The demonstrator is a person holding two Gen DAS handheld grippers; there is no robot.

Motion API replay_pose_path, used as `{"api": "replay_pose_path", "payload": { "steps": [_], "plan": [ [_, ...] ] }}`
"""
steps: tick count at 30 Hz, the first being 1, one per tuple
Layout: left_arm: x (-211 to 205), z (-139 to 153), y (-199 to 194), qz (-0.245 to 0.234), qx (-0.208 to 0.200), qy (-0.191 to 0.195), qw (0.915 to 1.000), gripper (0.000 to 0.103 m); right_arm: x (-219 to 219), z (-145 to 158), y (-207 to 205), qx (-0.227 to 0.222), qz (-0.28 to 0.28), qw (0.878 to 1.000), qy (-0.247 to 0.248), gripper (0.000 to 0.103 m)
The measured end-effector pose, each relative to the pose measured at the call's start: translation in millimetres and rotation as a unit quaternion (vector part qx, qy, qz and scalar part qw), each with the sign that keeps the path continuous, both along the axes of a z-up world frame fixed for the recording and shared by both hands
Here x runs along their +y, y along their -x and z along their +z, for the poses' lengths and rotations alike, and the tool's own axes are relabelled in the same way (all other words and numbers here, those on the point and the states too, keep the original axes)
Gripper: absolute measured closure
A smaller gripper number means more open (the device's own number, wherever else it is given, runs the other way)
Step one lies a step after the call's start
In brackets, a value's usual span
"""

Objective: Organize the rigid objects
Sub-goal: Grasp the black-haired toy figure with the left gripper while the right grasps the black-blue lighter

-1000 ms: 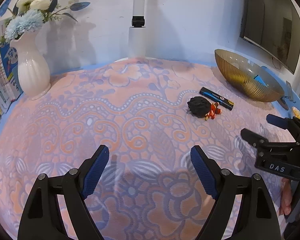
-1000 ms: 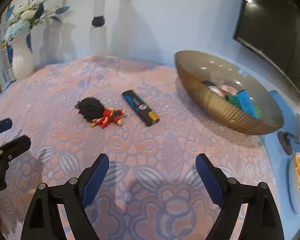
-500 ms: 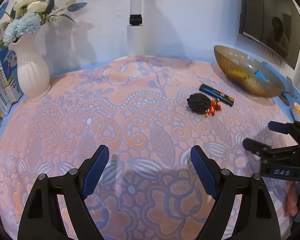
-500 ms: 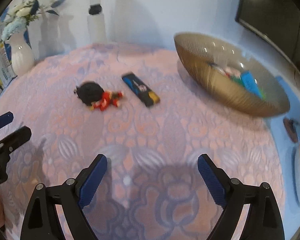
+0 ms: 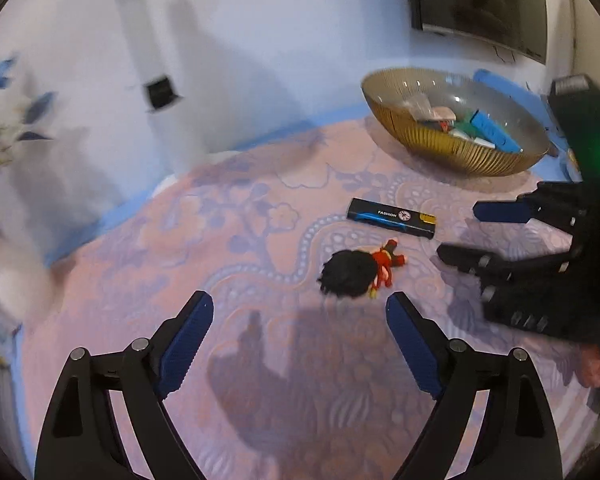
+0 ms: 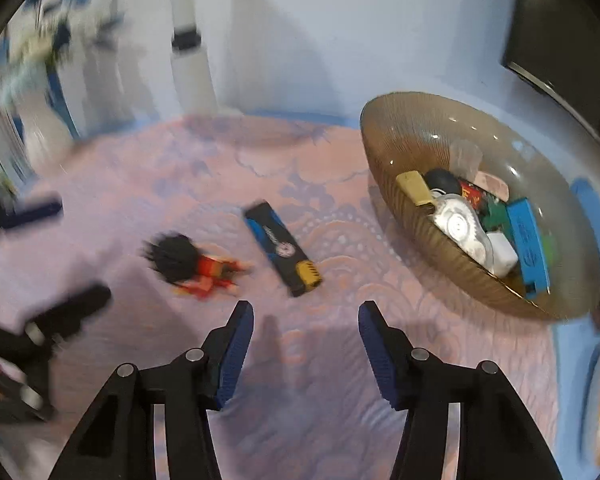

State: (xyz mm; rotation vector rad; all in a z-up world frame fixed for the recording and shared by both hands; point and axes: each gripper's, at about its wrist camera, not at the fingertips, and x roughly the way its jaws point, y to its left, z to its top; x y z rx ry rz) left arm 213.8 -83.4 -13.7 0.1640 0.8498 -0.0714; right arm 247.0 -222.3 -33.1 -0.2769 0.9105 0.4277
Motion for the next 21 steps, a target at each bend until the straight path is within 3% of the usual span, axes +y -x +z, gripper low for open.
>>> {"api": "replay_pose_path", "payload": {
  "steps": [2, 5, 13, 14, 16, 20, 21],
  "plan": [
    [2, -7, -15, -0.019, 0.012, 0.026, 0.9994, 0.016, -1, -11, -11, 0.018, -0.004, 1.000, -0.010, 0.049],
    [1, -19, -30, -0.046, 0.019, 0.030, 0.9983, 0.016, -4, -11, -24, 0.025, -0.005, 0.999, -0.035, 0.049],
    [2, -31, -41, -0.075, 0.032, 0.071, 0.9942, 0.019, 23, -13, -45, 0.006, 0.024, 1.000, -0.009, 0.049],
    [4, -33, -42, -0.077, 0.037, 0.078, 0.9933, 0.020, 22, -12, -46, 0.006, 0.027, 1.000, -0.011, 0.053],
    [-1, -29, -37, -0.086, 0.028, 0.076, 0.9930, 0.022, 24, -11, -43, 0.006, 0.043, 0.999, -0.018, 0.072],
    [-11, -31, -30, -0.099, 0.030, 0.067, 0.9924, 0.033, 24, -10, -26, -0.003, 0.043, 0.999, -0.002, 0.080],
    [-13, -33, -28, -0.100, 0.031, 0.066, 0.9923, 0.043, 21, -9, -20, -0.004, 0.041, 0.999, -0.001, 0.080]
  ]
}}
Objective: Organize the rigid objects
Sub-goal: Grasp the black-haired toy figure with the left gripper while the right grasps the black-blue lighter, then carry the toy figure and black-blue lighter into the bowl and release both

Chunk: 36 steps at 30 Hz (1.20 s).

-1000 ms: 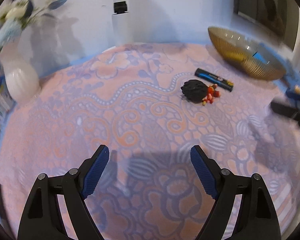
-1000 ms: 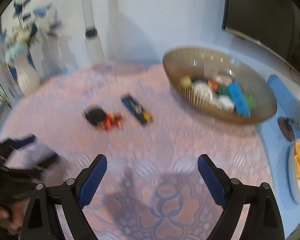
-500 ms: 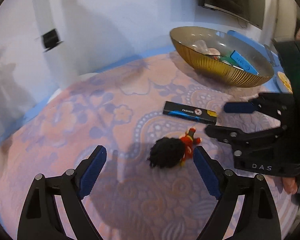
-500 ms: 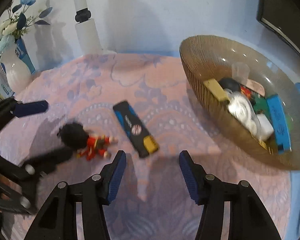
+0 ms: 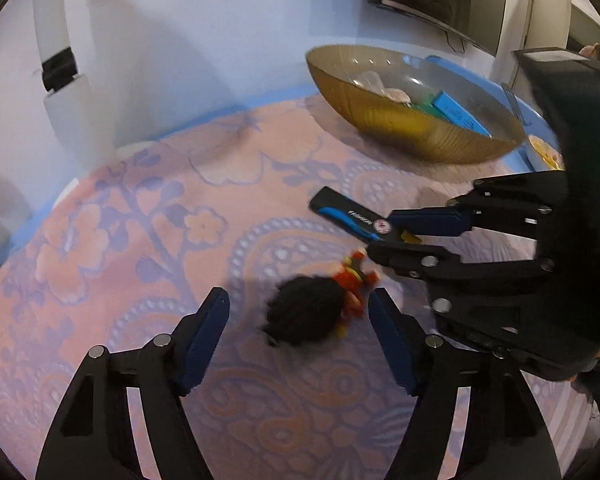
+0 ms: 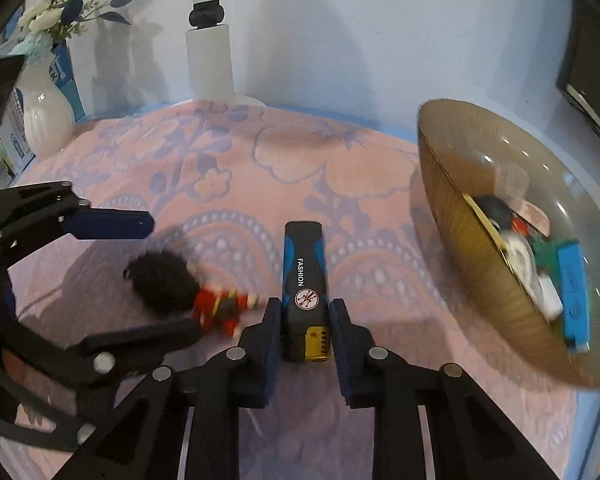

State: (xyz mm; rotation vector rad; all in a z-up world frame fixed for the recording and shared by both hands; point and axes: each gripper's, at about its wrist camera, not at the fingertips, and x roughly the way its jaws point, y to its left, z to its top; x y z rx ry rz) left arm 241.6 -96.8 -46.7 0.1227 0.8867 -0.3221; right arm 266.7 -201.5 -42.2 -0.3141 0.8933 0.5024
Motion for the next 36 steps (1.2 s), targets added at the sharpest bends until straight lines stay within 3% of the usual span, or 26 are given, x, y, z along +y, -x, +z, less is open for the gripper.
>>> {"api": "replay_pose_path", "payload": {
  "steps": [2, 5, 10, 14, 16, 18, 20, 21, 23, 27, 28, 29, 30, 32, 33, 34, 36],
  "plan": [
    [-6, -2, 6, 0.001, -0.007, -0.012, 0.9999, 0.065, -11, 1, 15, 0.003, -0.009, 1.000, -0.004, 0.080],
    [-7, -1, 17, 0.012, -0.013, -0.015, 0.9997, 0.072, -27, 3, 33, 0.019, -0.023, 0.999, -0.023, 0.080],
    [2, -4, 56, 0.039, 0.000, 0.000, 0.9992, 0.077, -49, 2, 77, 0.036, -0.024, 0.998, -0.041, 0.080],
    [3, 0, 85, 0.024, 0.003, 0.009, 0.9997, 0.077, -57, 2, 105, 0.053, -0.012, 0.998, -0.043, 0.077],
    [0, 2, 89, 0.025, 0.000, 0.009, 0.9996, 0.076, -55, 3, 108, 0.064, -0.008, 0.997, -0.042, 0.061],
    [1, 4, 92, 0.016, 0.000, 0.016, 0.9997, 0.060, -52, 4, 108, 0.071, -0.008, 0.996, -0.049, 0.048],
    [2, 5, 93, 0.020, -0.001, 0.009, 0.9998, 0.054, -49, 5, 109, 0.063, -0.011, 0.997, -0.044, 0.048],
    [3, 5, 89, 0.029, 0.000, 0.000, 0.9996, 0.042, -46, 3, 108, 0.059, -0.012, 0.998, -0.034, 0.048],
    [6, 8, 80, 0.052, -0.006, -0.005, 0.9986, 0.027, -39, 0, 102, 0.051, -0.020, 0.998, -0.022, 0.048],
    [13, 6, 57, 0.084, 0.007, 0.016, 0.9963, 0.028, -37, -2, 93, 0.048, -0.036, 0.998, -0.035, 0.047],
    [12, 3, 52, 0.090, 0.011, 0.012, 0.9958, 0.029, -36, -2, 93, 0.046, -0.039, 0.998, -0.035, 0.048],
    [9, 0, 47, 0.094, 0.017, 0.004, 0.9955, 0.039, -34, -2, 94, 0.041, -0.038, 0.998, -0.030, 0.049],
    [5, -5, 43, 0.090, 0.026, -0.003, 0.9956, 0.054, -33, -1, 95, 0.038, -0.035, 0.998, -0.028, 0.054],
    [-3, -7, 41, 0.083, 0.022, -0.012, 0.9962, 0.062, -34, 0, 97, 0.041, -0.026, 0.998, -0.041, 0.065],
    [-7, -6, 42, 0.075, 0.021, -0.010, 0.9969, 0.075, -34, 0, 97, 0.042, -0.024, 0.998, -0.044, 0.071],
    [-10, -5, 44, 0.072, 0.020, -0.011, 0.9971, 0.075, -36, 1, 98, 0.045, -0.021, 0.997, -0.051, 0.081],
    [-18, -3, 47, 0.070, 0.013, -0.030, 0.9970, 0.075, -38, 2, 100, 0.051, -0.016, 0.996, -0.067, 0.081]
  ]
}}
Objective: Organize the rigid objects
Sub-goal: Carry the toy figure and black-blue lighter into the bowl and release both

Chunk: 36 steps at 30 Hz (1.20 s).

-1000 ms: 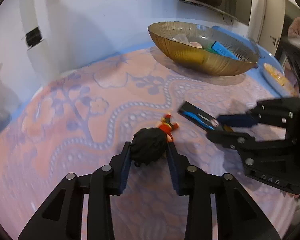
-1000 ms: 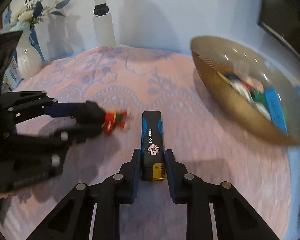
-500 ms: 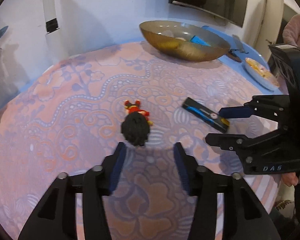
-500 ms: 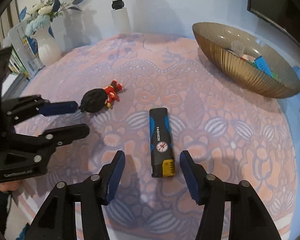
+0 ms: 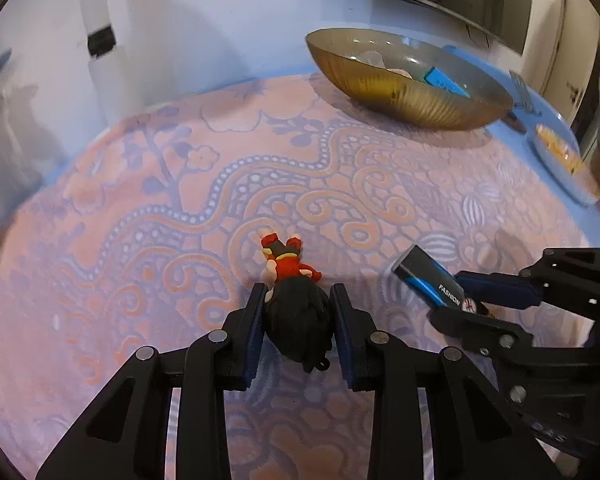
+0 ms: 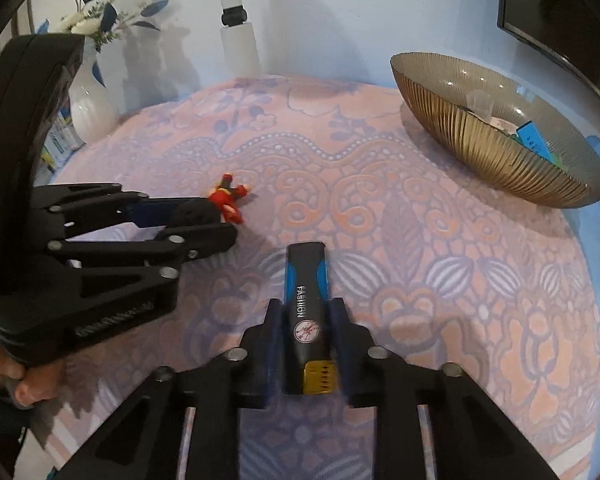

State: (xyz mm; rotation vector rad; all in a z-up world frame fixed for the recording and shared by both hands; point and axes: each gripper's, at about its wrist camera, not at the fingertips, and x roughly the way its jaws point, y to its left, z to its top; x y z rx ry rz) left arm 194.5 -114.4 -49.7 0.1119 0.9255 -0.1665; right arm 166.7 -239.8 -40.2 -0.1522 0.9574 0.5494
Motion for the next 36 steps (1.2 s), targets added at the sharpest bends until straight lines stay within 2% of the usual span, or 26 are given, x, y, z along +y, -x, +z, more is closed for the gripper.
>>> {"api": "replay_pose_path", "payload": {
  "steps": [6, 8, 10, 17, 22, 25, 29, 36],
  "plan": [
    [-25, 33, 15, -0.034, -0.047, 0.003, 0.9983, 0.075, -11, 18, 14, -0.004, 0.009, 0.998, -0.059, 0.081],
    [-32, 47, 15, -0.039, -0.064, 0.002, 0.9972, 0.075, -17, 29, 16, -0.015, 0.002, 0.998, -0.065, 0.081],
    [-36, 62, 14, -0.046, -0.082, 0.019, 0.9954, 0.075, -29, 45, 17, -0.036, -0.008, 0.997, -0.072, 0.081],
    [-57, 110, -13, -0.051, -0.122, 0.062, 0.9893, 0.075, -84, 102, 2, -0.093, -0.064, 0.989, -0.096, 0.081],
    [-73, 138, -38, -0.049, -0.145, 0.064, 0.9861, 0.075, -134, 136, -28, -0.124, -0.119, 0.977, -0.124, 0.081],
    [-79, 141, -63, -0.044, -0.145, 0.079, 0.9852, 0.075, -160, 141, -54, -0.120, -0.151, 0.971, -0.140, 0.081],
    [-83, 129, -100, -0.034, -0.126, 0.095, 0.9868, 0.075, -175, 138, -89, -0.111, -0.184, 0.966, -0.143, 0.081],
    [-100, 105, -142, -0.034, -0.091, 0.110, 0.9892, 0.074, -184, 111, -143, -0.065, -0.223, 0.961, -0.148, 0.081]
  ]
}}
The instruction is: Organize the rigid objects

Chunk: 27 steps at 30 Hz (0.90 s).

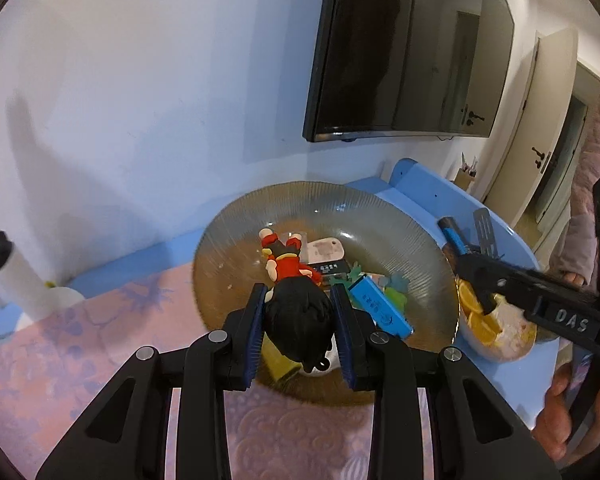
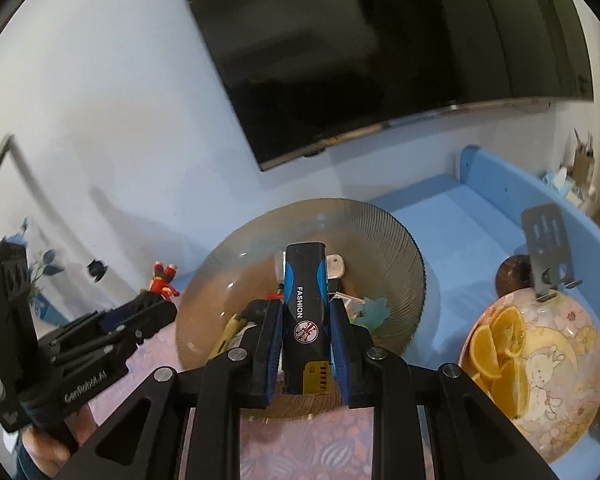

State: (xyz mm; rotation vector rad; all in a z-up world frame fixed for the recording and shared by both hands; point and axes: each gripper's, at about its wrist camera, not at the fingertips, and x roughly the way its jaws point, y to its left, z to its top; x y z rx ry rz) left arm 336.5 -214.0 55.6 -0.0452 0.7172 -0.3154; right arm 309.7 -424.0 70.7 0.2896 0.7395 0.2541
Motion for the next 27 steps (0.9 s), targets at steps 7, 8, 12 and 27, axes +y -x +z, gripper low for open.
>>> {"api": "replay_pose_path", "payload": {
  "steps": [7, 8, 12, 27],
  "plan": [
    [9, 8, 7, 0.016, -0.023, 0.012, 0.9995, 0.028, -4, -19, -23, 0.031, 0.007, 0.999, -0.042, 0.066],
    [12, 9, 11, 0.016, -0.023, 0.011, 0.9996, 0.028, -4, -20, -21, 0.031, 0.006, 0.999, -0.039, 0.064],
    [34, 13, 35, 0.035, -0.008, 0.054, 0.9979, 0.028, -2, -21, -5, 0.030, 0.000, 0.998, -0.048, 0.054],
    [111, -8, 182, 0.193, -0.031, -0.046, 0.9797, 0.019, 153, -25, 114, -0.005, 0.133, 0.990, 0.046, 0.040]
  ]
}}
